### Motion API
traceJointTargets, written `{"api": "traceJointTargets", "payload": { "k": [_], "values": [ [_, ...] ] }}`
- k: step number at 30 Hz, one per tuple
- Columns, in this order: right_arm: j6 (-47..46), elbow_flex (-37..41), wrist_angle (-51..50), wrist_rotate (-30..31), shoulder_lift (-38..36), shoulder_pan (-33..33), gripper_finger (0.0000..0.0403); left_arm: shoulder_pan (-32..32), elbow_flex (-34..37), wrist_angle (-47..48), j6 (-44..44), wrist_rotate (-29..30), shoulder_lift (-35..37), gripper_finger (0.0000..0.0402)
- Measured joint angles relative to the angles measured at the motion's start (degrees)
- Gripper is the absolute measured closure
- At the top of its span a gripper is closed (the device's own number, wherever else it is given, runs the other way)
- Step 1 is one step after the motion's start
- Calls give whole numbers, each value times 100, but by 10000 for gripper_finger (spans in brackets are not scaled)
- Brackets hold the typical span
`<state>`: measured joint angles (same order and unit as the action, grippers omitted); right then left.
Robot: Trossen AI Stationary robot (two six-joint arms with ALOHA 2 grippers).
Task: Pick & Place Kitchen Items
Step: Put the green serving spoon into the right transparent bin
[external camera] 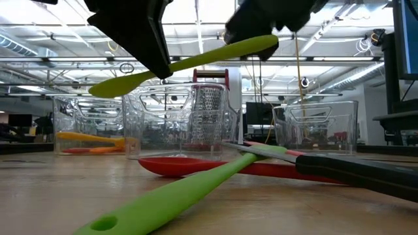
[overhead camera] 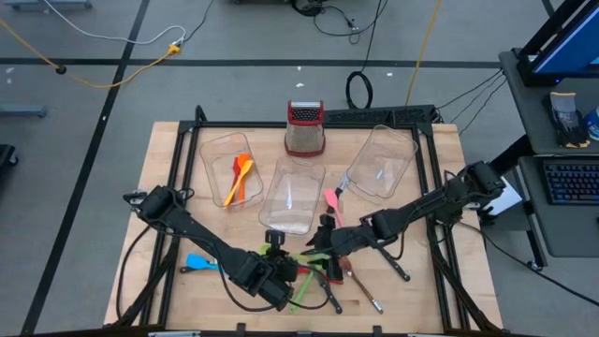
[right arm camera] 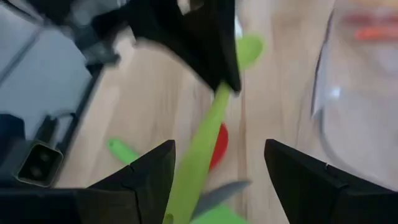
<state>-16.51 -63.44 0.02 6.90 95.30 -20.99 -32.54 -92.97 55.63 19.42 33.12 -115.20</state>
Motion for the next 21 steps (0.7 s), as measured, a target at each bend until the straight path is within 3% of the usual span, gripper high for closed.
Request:
{"api": "traceJointTargets", "payload": {
  "k": [8, 21],
  "values": [
    [-146, 9, 242, -547, 143, 119, 163, 38, 0, -39, -120, 0, -2, 393],
    [-321, 9, 235, -611, 143, 190, 174, 80, 0, -281, -432, 125, -2, 393]
  ]
}}
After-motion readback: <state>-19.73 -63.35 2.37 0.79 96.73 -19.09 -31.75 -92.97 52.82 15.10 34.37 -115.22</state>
